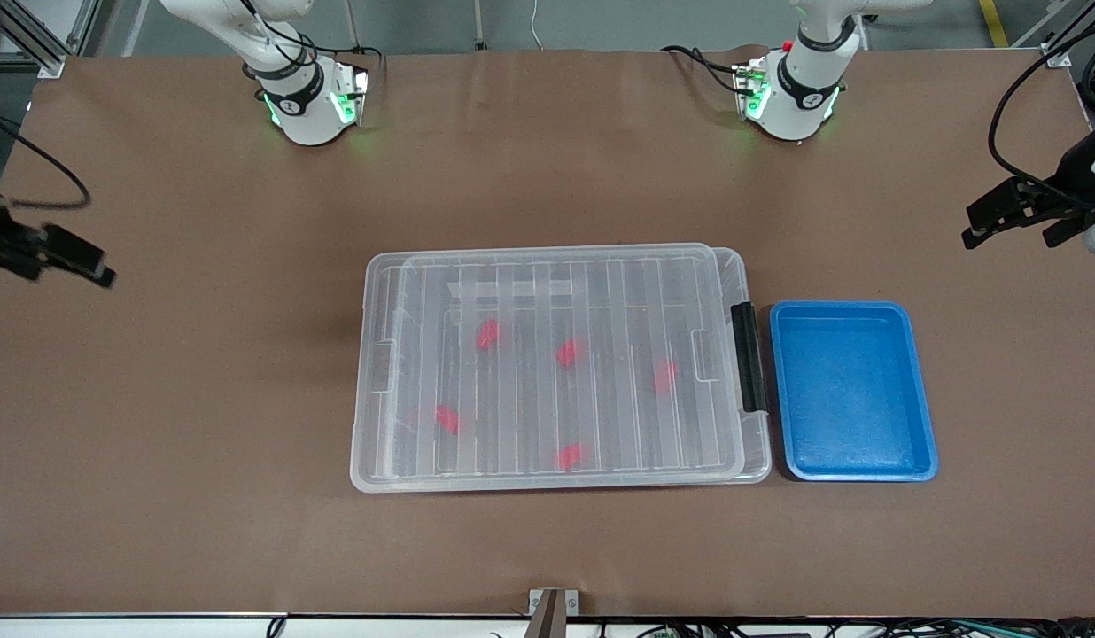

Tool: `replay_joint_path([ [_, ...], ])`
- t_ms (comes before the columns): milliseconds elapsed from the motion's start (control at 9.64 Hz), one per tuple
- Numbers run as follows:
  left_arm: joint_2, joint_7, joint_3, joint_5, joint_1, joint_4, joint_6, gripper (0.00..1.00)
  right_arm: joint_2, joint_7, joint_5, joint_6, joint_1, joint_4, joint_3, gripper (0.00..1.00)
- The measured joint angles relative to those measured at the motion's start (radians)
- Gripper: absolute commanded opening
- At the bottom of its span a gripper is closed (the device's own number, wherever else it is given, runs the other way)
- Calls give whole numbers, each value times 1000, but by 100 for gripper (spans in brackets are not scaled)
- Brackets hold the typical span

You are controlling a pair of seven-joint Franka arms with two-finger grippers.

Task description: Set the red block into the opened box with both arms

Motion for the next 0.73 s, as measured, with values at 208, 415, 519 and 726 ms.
replay_joint_path([
  [208, 0, -3, 0, 0, 0, -1, 0, 99, -46, -17, -1, -46, -1, -15, -11, 100],
  [415, 0, -5, 0, 0, 0, -1, 0, 99, -39, -84, -20, -44, 0, -24, -11, 100],
  [519, 0, -5, 0, 0, 0, -1, 0, 99, -38, -93, -32, -44, 2, -26, -11, 100],
  [726, 0, -5, 0, 0, 0, -1, 0, 99, -38, -100, -52, -44, 5, -27, -10, 100],
])
